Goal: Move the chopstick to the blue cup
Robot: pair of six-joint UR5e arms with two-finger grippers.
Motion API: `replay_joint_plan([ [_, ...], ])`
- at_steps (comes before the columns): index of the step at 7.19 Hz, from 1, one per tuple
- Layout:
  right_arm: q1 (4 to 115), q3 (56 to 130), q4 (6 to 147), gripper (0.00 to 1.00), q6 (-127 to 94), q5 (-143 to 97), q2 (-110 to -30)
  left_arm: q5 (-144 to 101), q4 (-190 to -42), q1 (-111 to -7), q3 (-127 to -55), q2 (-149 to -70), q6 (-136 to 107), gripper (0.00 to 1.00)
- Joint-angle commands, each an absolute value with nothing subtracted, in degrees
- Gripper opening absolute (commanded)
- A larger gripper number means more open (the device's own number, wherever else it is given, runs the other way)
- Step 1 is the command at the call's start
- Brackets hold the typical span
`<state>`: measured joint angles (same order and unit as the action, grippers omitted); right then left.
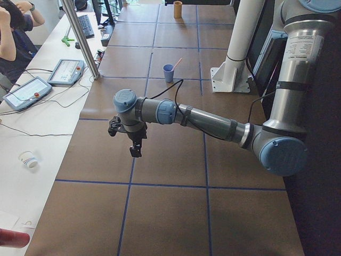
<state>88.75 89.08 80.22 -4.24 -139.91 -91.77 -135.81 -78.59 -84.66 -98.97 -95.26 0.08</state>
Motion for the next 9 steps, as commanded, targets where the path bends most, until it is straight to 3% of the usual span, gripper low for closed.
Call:
replay_joint_plan([
  [1,88.9,88.9,80.2,1.0,-4.3,-138.8,-92.3,-136.1,-78.7,-90.3,-96.3,-90.0,7.4,1.0],
  [9,88.9,88.6,80.2,1.0,-4.3,-137.9,-92.3,-136.6,-79.7,-90.9,-95.1,-86.4,8.1,1.0],
])
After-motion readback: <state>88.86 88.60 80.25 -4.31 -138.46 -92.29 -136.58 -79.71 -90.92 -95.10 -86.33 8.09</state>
